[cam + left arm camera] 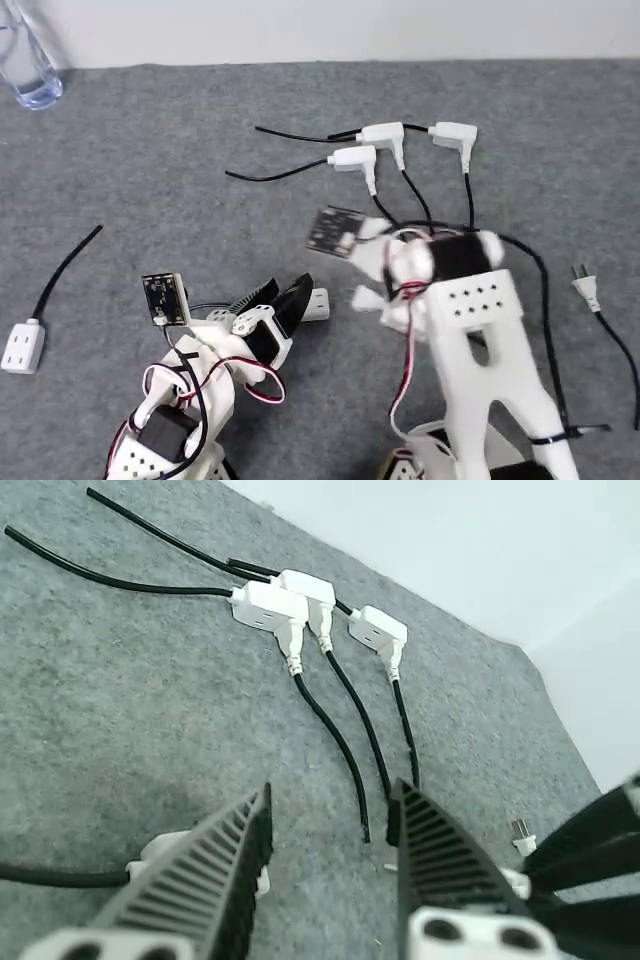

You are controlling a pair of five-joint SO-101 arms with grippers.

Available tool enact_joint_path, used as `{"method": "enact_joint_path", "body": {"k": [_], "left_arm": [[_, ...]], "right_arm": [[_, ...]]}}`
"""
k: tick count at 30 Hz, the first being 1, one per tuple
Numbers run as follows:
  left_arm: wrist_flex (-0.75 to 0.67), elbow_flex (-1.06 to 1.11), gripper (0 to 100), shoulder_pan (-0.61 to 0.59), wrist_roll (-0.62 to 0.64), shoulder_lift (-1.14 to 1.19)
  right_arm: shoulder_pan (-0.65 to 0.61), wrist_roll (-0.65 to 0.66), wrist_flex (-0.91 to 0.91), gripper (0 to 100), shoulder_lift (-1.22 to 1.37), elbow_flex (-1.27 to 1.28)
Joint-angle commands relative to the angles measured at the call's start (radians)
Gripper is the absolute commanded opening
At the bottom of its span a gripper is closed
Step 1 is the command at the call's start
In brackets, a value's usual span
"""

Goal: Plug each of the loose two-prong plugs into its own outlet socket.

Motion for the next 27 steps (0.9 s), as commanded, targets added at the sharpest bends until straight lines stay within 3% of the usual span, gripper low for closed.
{"method": "enact_joint_path", "body": {"k": [1, 5, 9, 17, 27], "left_arm": [[0.009, -0.010, 18, 0.000, 0.003, -0.002], [0.009, -0.010, 18, 0.002, 0.003, -0.002], [0.009, -0.010, 18, 0.002, 0.003, -0.002], [0.009, -0.010, 18, 0.002, 0.003, -0.002], [0.009, -0.010, 18, 0.002, 0.003, -0.002]], "right_arm": [[0.151, 0.166, -0.156, 0.9, -0.015, 0.106], [0.206, 0.264, -0.332, 0.9, -0.015, 0.264], [0.213, 0.281, -0.444, 0.9, -0.015, 0.371], [0.216, 0.253, -0.450, 16.7, -0.016, 0.414], [0.162, 0.253, -0.461, 17.3, -0.015, 0.410]]}}
